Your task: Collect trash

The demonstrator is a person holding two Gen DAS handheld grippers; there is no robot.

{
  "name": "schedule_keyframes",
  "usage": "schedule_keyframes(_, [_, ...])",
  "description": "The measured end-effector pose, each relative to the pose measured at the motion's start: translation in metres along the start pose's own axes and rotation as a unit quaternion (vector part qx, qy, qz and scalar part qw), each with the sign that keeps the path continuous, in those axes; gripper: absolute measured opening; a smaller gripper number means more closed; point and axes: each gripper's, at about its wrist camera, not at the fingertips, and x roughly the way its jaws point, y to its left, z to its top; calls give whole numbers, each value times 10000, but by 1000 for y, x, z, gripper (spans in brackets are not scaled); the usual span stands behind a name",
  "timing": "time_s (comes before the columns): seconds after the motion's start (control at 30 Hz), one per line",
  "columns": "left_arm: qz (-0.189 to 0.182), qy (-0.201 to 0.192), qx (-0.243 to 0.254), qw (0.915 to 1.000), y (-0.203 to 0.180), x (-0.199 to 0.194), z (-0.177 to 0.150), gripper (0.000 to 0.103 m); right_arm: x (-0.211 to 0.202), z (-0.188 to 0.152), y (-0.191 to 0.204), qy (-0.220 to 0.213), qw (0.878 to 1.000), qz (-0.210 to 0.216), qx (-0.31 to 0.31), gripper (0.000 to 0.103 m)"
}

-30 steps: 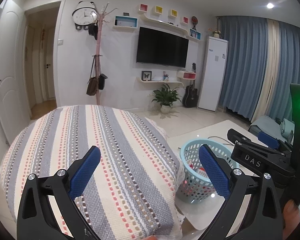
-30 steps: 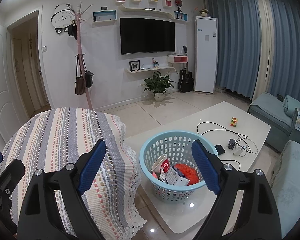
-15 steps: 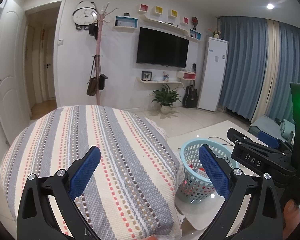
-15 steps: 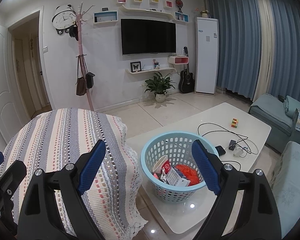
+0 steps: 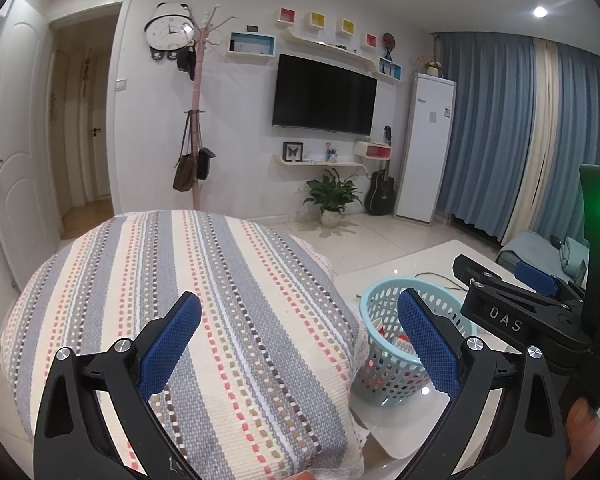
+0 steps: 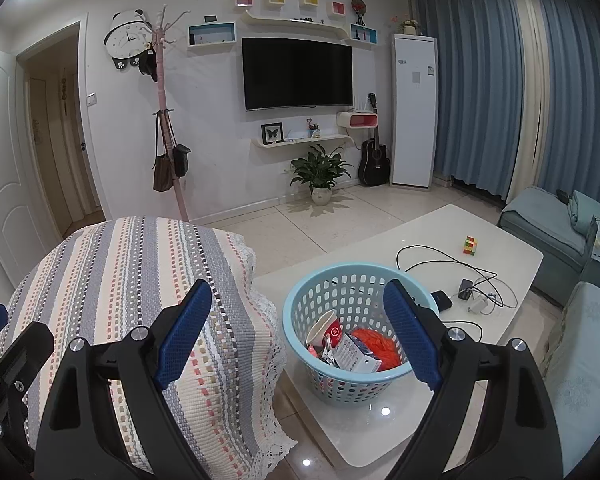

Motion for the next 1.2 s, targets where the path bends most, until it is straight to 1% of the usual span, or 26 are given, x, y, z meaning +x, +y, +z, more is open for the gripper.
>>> schedule_keyframes(0.37, [-19,36,0,10000,-1,0,0,95,-1,0,-1,20,10000,23,10,84])
schedule_keyframes(1.2, [18,-20,-21,10000,-2,-4,0,95,-4,1,-1,-18,10000,62,-29,84])
